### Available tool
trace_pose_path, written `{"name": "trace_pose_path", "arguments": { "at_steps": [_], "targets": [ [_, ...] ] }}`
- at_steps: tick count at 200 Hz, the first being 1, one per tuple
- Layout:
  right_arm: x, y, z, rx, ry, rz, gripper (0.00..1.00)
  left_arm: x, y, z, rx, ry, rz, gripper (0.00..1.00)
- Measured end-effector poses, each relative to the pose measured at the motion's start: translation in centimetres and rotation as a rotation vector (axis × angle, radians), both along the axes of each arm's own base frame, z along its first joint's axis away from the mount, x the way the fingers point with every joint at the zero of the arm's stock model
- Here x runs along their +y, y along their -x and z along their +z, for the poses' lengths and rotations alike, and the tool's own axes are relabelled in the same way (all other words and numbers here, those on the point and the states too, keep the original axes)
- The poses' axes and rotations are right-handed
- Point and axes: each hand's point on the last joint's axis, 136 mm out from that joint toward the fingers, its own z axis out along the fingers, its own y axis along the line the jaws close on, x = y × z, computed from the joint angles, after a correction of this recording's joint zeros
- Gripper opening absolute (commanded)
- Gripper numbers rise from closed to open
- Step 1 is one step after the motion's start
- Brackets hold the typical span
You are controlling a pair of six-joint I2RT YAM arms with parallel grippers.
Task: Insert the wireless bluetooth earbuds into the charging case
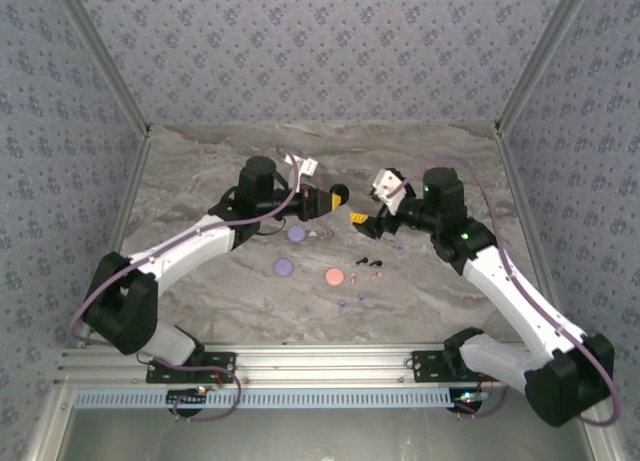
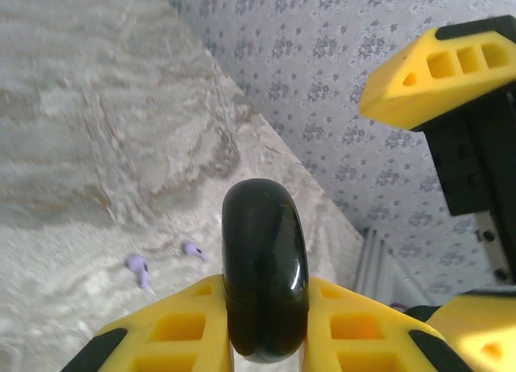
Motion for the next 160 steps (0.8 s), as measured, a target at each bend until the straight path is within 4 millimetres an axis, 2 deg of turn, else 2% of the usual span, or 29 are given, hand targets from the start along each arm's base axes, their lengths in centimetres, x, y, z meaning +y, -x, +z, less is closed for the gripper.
{"name": "trace_pose_path", "arguments": {
  "at_steps": [31,53,89,160],
  "targets": [
    [-2.2,0.9,0.9,0.000,-0.092,-0.055,0.91,0.5,0.9,1.2,-0.241,0.023,-0.018,0.03],
    [-2.9,1.2,1.4,0.006,-0.129,-0.070,0.91,0.1,2.0,1.5,-0.384,0.011,-0.059,0.02],
    [-2.4,1.2,1.2,0.027,-0.138,-0.043,0.91,-0.9,3.9,1.7,-0.552,-0.034,-0.164,0.01],
    [0.1,0.1,0.9,0.055,-0.093,0.021,0.91,-1.1,4.4,2.0,-0.632,-0.055,-0.215,0.00]
  ]
}}
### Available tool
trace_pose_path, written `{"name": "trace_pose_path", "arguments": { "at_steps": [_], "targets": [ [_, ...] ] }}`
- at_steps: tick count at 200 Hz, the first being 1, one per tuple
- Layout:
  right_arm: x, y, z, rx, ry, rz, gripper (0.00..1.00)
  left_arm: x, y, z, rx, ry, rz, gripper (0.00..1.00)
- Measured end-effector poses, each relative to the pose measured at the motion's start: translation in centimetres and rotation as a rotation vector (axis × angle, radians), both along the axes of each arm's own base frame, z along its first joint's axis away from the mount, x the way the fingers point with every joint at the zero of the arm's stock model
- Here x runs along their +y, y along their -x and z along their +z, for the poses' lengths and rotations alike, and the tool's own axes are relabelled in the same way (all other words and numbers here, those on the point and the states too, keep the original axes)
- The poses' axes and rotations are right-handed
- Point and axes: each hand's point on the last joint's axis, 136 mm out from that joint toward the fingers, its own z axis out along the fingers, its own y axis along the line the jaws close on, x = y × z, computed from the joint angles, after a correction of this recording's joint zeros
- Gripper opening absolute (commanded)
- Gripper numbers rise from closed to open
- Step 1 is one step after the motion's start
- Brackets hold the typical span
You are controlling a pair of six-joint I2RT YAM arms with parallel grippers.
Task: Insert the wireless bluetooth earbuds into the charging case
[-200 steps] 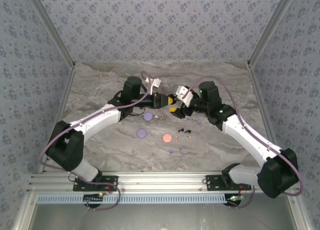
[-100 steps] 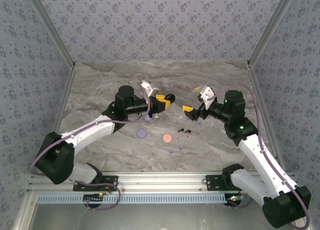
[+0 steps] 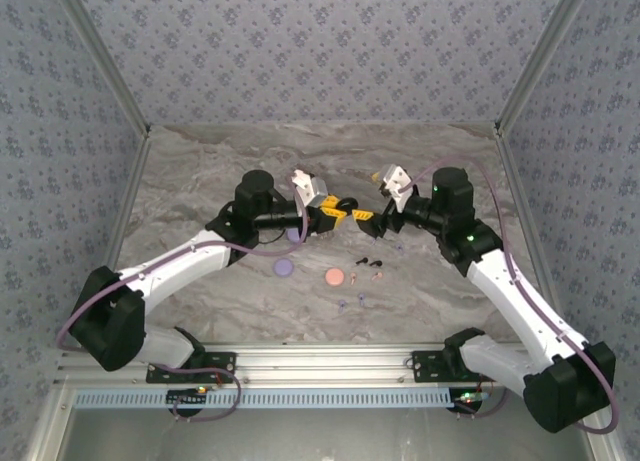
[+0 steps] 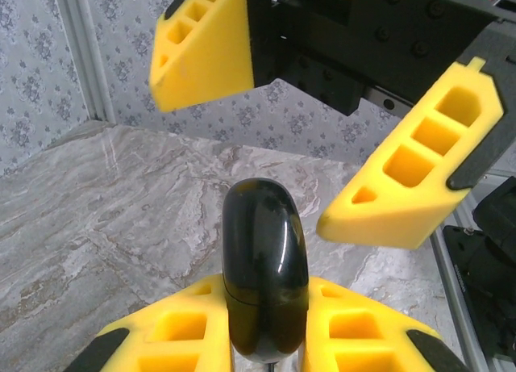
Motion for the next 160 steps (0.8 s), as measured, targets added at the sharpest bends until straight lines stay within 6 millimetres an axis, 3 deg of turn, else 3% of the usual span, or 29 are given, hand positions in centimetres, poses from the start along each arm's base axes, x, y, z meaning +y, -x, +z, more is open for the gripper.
{"name": "trace_pose_path", "arguments": {
  "at_steps": [35,160],
  "targets": [
    [0.5,-0.5,-0.7,0.022,0.014,0.005,0.91,0.0,0.0,0.1,-0.004,-0.003,-0.004,0.00],
    [0.4,-1.3,0.6,0.009,0.014,-0.005,0.92,0.0,-0.4,0.2,-0.048,-0.040,0.016,0.00]
  ]
}}
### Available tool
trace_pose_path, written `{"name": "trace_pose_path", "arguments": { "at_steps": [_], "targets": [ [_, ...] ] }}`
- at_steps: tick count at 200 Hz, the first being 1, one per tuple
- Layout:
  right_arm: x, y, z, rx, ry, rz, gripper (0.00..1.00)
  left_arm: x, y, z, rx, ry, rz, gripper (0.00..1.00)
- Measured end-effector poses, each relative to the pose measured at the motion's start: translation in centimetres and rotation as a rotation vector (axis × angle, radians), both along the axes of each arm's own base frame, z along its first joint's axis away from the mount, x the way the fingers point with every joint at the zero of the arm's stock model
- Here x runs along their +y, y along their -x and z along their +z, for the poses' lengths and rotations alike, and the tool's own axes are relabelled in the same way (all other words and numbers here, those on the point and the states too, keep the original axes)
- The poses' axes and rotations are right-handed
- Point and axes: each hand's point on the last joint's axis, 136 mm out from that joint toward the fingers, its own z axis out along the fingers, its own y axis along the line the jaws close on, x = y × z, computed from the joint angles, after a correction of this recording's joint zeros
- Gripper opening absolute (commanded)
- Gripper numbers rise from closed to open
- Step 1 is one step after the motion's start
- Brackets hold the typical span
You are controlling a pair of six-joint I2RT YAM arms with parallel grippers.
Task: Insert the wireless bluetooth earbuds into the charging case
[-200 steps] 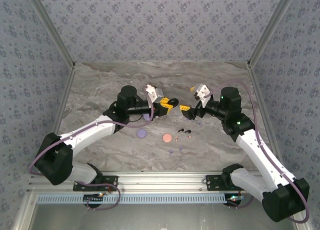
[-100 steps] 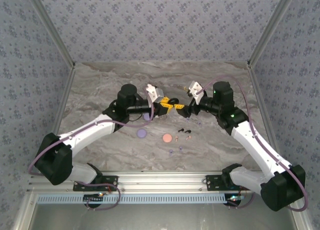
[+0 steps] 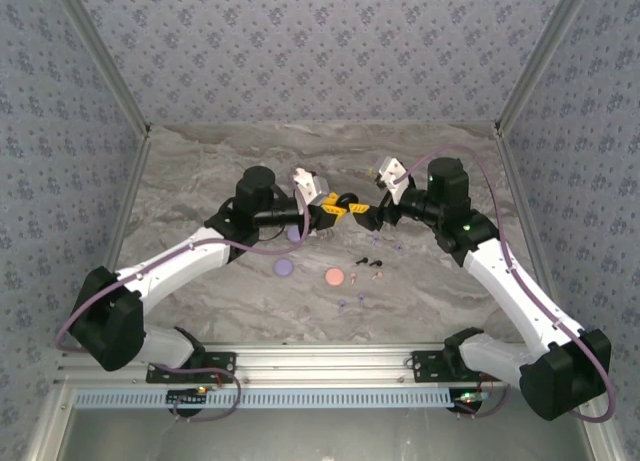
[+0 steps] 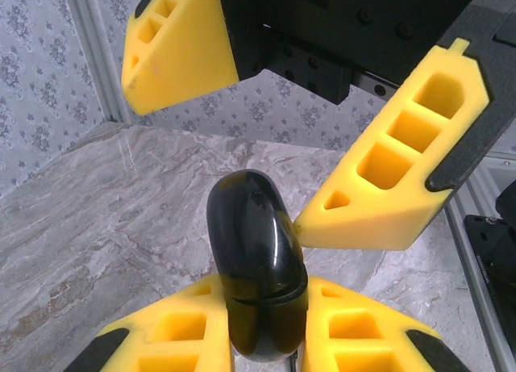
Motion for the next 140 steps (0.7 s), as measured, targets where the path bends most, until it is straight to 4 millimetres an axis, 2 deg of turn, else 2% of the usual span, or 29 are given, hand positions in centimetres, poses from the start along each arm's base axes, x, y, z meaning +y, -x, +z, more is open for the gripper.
{"name": "trace_pose_path", "arguments": {
  "at_steps": [140],
  "targets": [
    [-0.52,-0.36,0.54,-0.002,-0.001,-0.017,0.93,-0.33,0.47,-0.35,0.001,-0.010,-0.010,0.00]
  ]
}}
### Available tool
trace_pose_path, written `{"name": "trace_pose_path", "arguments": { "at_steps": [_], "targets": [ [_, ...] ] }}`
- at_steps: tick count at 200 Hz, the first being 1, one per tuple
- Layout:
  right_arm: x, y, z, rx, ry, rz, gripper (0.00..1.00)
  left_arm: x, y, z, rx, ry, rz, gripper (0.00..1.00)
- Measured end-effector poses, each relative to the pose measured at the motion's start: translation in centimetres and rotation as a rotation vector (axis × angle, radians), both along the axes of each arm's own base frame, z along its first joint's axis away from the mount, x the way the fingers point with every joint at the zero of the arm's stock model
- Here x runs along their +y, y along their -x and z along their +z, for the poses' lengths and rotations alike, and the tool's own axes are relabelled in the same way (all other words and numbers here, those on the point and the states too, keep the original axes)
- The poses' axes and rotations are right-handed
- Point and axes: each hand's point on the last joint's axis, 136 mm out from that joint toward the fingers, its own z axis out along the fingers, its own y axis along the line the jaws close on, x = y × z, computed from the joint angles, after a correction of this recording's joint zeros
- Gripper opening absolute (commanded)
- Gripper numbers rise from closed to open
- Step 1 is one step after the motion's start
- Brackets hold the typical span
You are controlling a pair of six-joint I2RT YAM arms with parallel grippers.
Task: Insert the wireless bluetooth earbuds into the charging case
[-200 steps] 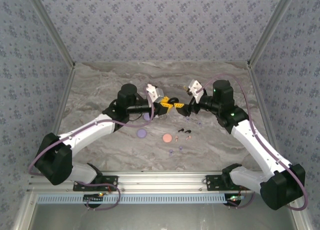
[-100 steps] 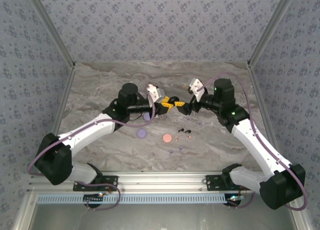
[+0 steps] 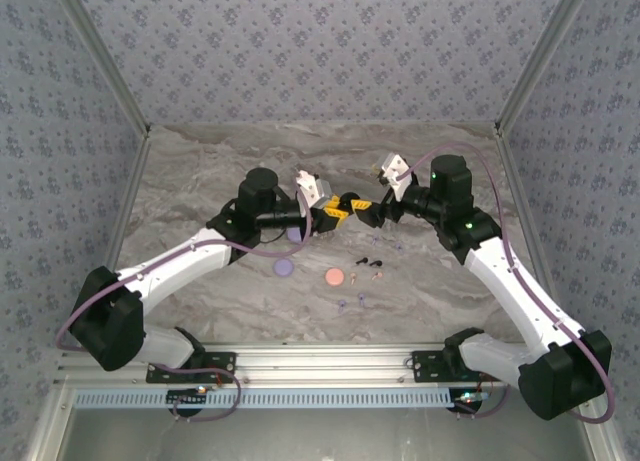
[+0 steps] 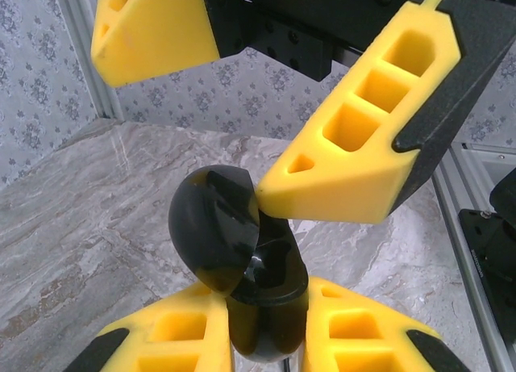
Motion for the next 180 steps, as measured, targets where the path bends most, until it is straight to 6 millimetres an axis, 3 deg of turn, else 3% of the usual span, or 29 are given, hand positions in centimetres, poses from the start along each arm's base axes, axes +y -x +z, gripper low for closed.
{"name": "trace_pose_path", "arguments": {
  "at_steps": [40,89,108,131,180],
  "targets": [
    [-1.0,0.8,0.4,0.000,0.009,-0.013,0.95,0.2,-0.3,-1.0,0.006,-0.014,0.029,0.00],
    [-4.8,2.9,2.7,-0.002,-0.042,-0.138,0.94,0.8,-1.0,-2.6,0.005,-0.026,0.086,0.00],
    [-6.5,2.4,1.4,0.124,-0.063,-0.246,0.92,1.0,-1.2,-2.7,-0.001,-0.026,0.104,0.00],
    [-7.9,2.0,-1.9,0.336,-0.086,-0.367,0.85,1.3,-1.2,-2.2,-0.016,-0.010,0.124,0.00],
    [-8.0,3.1,-8.6,0.689,-0.164,-0.484,0.84,1.5,-1.1,-1.0,-0.041,0.025,0.132,0.00]
  ]
}}
